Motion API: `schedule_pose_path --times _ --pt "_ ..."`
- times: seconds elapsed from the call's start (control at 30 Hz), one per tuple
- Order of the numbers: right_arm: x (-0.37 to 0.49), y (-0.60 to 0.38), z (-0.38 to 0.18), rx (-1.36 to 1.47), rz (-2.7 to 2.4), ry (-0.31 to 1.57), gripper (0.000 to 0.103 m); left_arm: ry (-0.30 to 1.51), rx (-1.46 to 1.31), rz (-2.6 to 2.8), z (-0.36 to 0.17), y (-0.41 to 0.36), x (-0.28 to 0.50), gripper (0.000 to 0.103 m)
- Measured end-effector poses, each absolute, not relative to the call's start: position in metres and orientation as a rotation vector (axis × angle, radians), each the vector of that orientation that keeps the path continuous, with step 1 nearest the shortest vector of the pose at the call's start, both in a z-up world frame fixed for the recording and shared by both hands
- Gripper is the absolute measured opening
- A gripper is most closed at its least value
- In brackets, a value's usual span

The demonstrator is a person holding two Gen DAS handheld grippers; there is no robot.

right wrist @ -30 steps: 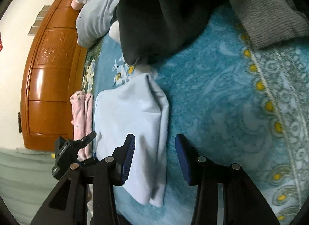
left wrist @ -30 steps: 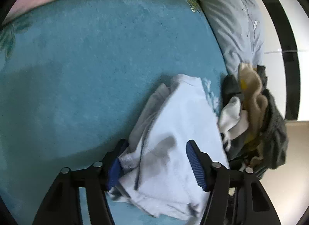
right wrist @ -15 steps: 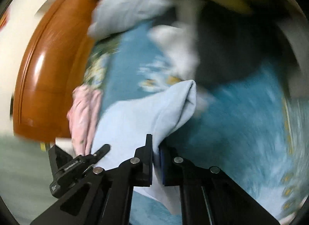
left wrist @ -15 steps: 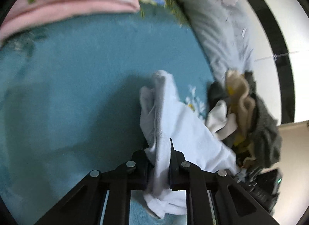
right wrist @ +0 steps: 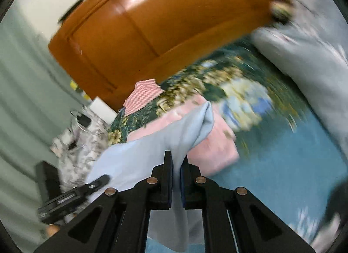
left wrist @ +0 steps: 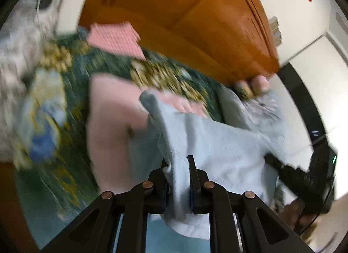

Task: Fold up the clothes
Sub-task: 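Carry the t-shirt with both grippers onto the pink blanket stack and lower it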

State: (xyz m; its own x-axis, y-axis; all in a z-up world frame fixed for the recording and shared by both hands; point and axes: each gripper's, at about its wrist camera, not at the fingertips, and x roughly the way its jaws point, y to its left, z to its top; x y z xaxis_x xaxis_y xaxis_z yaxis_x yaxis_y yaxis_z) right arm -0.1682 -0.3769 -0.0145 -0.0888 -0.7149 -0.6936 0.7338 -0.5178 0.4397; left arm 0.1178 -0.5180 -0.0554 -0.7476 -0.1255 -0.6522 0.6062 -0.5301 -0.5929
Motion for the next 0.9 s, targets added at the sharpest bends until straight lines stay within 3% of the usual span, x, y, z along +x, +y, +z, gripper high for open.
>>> schedule_pose_path --times 0.1,0.2,0.4,0.53,0.67,0.8,0.9 --pt "-0.168 -0.442 -0.012 1.075 -1.836 0.239 0.006 1.099 0.813 -2.258 -0.055 -0.532 0.106 0.015" --pt "-0.171 -0.480 -0.010 1.067 -1.853 0.320 0.006 1.119 0.812 -2.257 -0.059 -0.540 0.103 0.015" --pt "-0.161 -0.498 0.032 1.052 -1.789 0.260 0.006 1.327 0.725 -2.271 -0.071 -0.548 0.127 0.015" --pt "-0.126 -0.506 0.063 1.027 -1.686 0.326 0.006 1.611 0.502 -2.199 -0.085 -0.555 0.167 0.015" --pt "-0.092 -0.525 0.091 0.990 -1.574 0.309 0.006 1.697 0.302 -2.146 -0.079 -0.559 0.203 0.016" --pt "-0.081 -0.534 0.115 0.953 -1.455 0.180 0.005 1.632 0.177 -2.157 -0.054 -0.568 0.221 0.018" --pt "-0.111 -0.533 0.103 0.972 -1.509 0.138 0.005 1.504 0.280 -2.210 -0.042 -0.571 0.199 0.018"
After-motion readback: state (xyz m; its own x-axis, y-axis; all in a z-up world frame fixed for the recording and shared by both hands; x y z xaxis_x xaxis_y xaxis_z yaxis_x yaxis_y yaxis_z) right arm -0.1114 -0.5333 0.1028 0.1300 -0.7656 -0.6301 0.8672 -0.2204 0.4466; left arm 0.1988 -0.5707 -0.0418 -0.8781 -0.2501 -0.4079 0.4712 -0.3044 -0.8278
